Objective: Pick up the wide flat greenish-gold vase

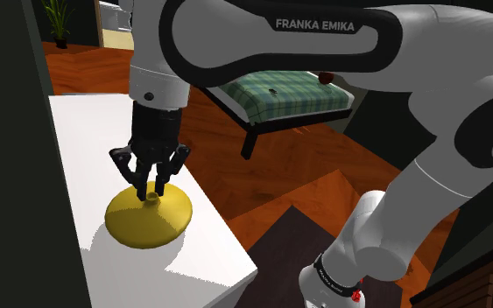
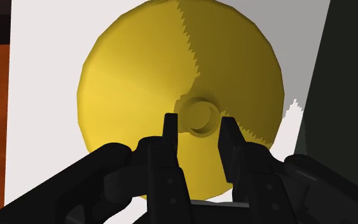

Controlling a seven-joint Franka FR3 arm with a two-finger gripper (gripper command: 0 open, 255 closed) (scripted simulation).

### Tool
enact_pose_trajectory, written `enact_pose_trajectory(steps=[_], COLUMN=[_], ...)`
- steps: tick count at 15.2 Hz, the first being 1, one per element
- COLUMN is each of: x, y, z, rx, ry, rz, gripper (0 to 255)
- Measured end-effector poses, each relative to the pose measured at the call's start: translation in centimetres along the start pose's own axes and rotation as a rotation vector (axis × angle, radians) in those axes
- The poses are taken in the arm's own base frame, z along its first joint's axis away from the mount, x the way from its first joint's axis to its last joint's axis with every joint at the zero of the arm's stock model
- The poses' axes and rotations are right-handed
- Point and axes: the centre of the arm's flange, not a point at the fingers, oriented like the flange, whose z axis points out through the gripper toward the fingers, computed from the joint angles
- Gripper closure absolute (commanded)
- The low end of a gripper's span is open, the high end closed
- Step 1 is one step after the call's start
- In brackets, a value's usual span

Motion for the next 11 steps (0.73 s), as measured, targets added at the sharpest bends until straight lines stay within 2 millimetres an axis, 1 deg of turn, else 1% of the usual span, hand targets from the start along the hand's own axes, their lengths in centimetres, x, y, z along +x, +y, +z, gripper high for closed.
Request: enact_pose_trajectory(steps=[2, 8, 11], x=[-0.2, -0.8, -1.1], y=[-0.1, -0.6, -0.8], z=[-0.5, -3.3, -5.0], rx=[-0.001, -0.001, 0.000], ry=[-0.001, -0.001, -0.001], rz=[0.000, 0.000, 0.000], gripper=[255, 255, 255])
